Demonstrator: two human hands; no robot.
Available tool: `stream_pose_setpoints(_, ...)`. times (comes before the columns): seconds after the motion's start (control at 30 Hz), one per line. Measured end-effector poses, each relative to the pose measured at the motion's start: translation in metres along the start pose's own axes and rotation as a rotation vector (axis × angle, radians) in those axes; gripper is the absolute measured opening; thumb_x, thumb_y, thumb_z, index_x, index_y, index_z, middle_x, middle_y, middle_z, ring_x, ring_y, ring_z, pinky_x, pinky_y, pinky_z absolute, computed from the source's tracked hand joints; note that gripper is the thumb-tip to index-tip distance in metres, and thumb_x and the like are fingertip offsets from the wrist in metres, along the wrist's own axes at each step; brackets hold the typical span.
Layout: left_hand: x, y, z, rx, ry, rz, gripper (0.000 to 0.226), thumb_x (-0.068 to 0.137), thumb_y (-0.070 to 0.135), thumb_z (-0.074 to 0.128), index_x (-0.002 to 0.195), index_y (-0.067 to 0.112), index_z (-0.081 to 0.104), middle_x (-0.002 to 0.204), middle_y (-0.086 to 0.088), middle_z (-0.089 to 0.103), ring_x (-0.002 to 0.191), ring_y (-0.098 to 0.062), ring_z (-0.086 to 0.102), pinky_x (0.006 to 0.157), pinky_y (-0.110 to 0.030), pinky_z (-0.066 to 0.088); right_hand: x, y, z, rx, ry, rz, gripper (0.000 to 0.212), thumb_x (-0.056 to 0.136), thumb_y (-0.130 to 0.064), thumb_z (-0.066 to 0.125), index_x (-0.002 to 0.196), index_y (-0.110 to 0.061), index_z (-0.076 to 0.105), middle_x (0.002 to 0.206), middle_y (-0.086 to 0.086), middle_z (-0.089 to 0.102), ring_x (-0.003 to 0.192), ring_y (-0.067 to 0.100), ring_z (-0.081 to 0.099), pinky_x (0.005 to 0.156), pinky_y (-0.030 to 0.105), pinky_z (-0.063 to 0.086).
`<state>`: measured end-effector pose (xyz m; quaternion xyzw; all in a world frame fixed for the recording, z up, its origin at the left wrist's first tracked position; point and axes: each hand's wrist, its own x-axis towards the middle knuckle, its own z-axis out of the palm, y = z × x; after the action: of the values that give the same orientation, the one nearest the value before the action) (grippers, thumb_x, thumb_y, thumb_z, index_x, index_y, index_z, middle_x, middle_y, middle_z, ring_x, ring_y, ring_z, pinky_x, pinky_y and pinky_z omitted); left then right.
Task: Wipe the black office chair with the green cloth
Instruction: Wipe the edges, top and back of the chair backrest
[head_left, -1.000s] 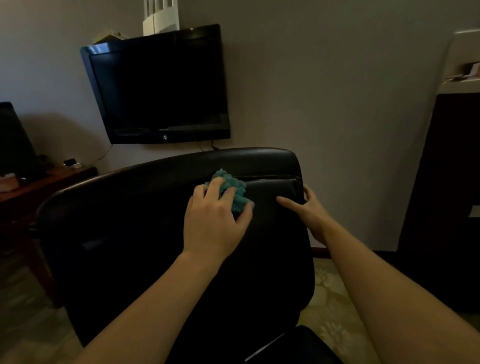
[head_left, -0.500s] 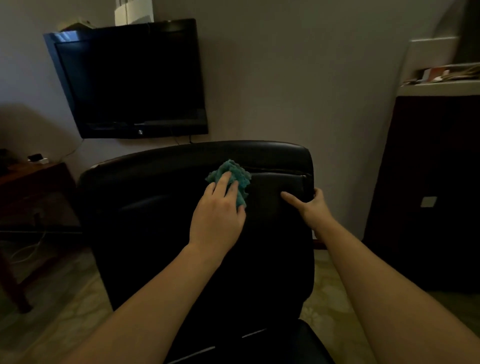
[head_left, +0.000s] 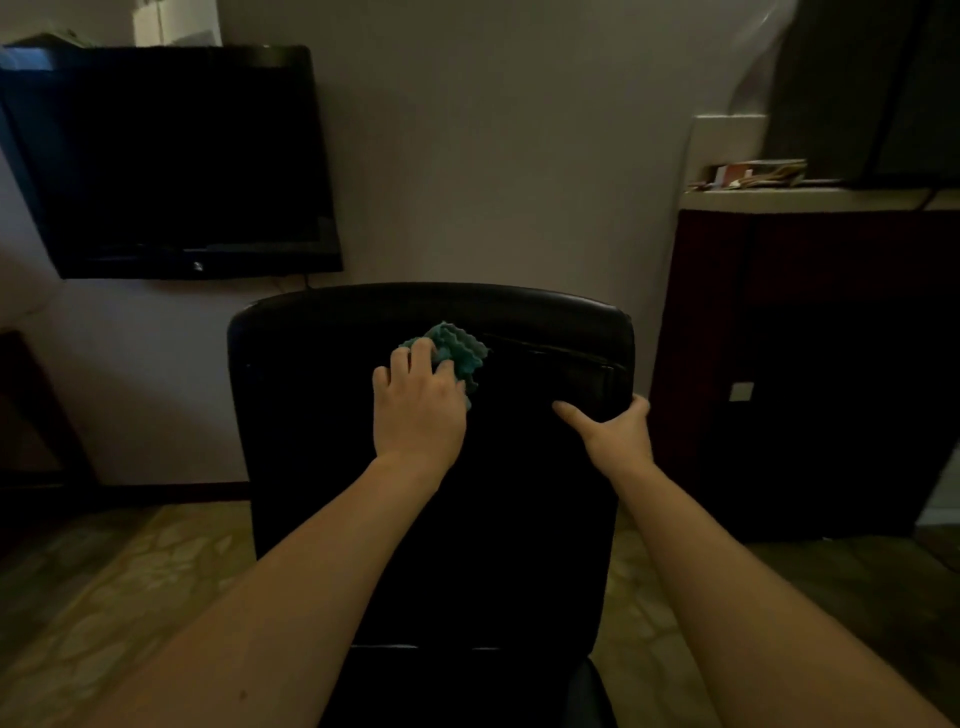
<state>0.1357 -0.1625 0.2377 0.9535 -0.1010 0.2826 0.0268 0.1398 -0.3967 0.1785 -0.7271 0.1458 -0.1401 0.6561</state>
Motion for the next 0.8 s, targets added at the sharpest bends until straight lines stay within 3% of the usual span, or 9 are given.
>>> stream_pose_setpoints(0.1,-0.003,0.014,-0.007,-0.014,-0.004,-0.002,0.031,0.102,0.034,0.043,0.123,0.018,0.059,0.131,-0.007,0.044,0.116,-0.026,0.044,0.095,-0.039,0.038,-0.019,0.001,-0.021,-0.013,0.036,0.003,0.096,0.053,-0.057,0.087,0.123,-0.036,0.025,0.127,0.002,0.045,0.115,0.025,0.052,0.098,0.05,0.048)
stream_pose_setpoints(0.23,-0.013,0.032,-0.01,-0.199,-0.078,-0.04,0.038,0.103,0.019,0.043,0.141,0.014,0.047,0.135,-0.009,0.046,0.114,-0.026,0.05,0.09,-0.035,0.046,-0.052,0.005,-0.043,-0.096,0.184,0.005,0.108,0.042,-0.068,0.081,0.129,-0.034,0.025,0.127,0.003,0.044,0.117,0.027,0.05,0.097,0.054,0.047)
stream_pose_setpoints(0.33,-0.023,0.045,-0.004,-0.362,-0.065,-0.086,0.046,0.102,0.011,0.043,0.147,0.011,0.039,0.137,-0.012,0.042,0.113,-0.028,0.051,0.086,-0.035,0.049,-0.08,0.009,-0.057,-0.155,0.338,-0.009,0.106,0.05,-0.067,0.081,0.132,-0.028,0.026,0.128,0.005,0.043,0.117,0.03,0.05,0.095,0.055,0.048)
stream_pose_setpoints(0.53,-0.028,0.089,0.004,-0.558,0.004,-0.159,0.047,0.099,0.02,0.049,0.146,0.019,0.041,0.15,-0.014,0.031,0.124,-0.033,0.044,0.097,-0.042,0.044,-0.132,0.014,-0.086,-0.239,0.517,-0.136,0.101,0.061,-0.054,0.084,0.136,-0.02,0.027,0.129,0.005,0.04,0.121,0.028,0.046,0.098,0.049,0.046)
stream_pose_setpoints(0.67,-0.03,0.111,0.005,-0.677,0.049,-0.157,0.044,0.098,0.015,0.051,0.141,0.016,0.046,0.143,-0.015,0.04,0.118,-0.034,0.05,0.095,-0.04,0.044,-0.154,0.011,-0.103,-0.302,0.549,-0.304,0.114,0.061,-0.046,0.087,0.147,-0.028,0.013,0.139,0.002,0.033,0.127,0.02,0.039,0.099,0.044,0.044)
stream_pose_setpoints(0.8,-0.033,0.116,0.005,-0.787,0.075,-0.151,0.037,0.096,0.01,0.051,0.133,0.015,0.055,0.134,-0.012,0.048,0.112,-0.032,0.055,0.09,-0.035,0.044,-0.168,0.003,-0.119,-0.395,0.535,-0.379,0.126,0.063,-0.049,0.085,0.15,-0.035,-0.004,0.148,0.004,0.023,0.135,0.024,0.033,0.104,0.049,0.042)
